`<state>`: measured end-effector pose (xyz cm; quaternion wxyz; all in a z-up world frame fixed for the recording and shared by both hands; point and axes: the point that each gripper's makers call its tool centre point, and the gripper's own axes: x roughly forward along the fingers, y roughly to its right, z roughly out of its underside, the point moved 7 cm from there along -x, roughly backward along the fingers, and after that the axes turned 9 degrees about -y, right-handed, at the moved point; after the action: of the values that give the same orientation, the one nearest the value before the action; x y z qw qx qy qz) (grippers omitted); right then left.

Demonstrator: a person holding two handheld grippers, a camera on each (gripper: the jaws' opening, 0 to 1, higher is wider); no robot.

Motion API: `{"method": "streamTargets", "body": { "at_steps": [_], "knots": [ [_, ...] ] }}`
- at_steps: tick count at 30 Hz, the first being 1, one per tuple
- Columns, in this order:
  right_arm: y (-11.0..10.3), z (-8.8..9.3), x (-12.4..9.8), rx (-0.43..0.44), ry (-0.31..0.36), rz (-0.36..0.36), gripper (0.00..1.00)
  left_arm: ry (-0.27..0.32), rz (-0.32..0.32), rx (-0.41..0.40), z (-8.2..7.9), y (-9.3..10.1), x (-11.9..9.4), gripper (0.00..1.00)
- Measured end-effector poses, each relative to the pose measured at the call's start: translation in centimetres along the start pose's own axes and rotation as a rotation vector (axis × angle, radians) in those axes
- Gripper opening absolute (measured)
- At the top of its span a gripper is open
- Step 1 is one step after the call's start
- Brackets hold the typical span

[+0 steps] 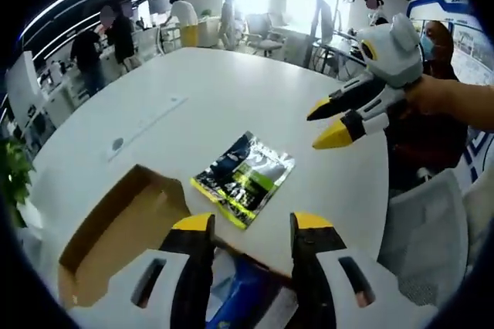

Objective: Operate the shoe box by opening the lid, removing the specified soft item, and placing it in the target area until the item is outside and the box remains undamaged.

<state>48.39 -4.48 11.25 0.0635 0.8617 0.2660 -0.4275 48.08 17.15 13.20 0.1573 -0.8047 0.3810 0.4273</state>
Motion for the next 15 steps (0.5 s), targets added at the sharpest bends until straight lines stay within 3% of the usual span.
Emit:
{"method": "streamTargets", "body": {
  "at_steps": [15],
  "knots": [
    [-2.7,-1.2,-2.1,-0.034,0.038,-0.024,0.43,0.038,-0.016,-0.075,3.1,-0.6,-3.2,0.5]
  ]
}}
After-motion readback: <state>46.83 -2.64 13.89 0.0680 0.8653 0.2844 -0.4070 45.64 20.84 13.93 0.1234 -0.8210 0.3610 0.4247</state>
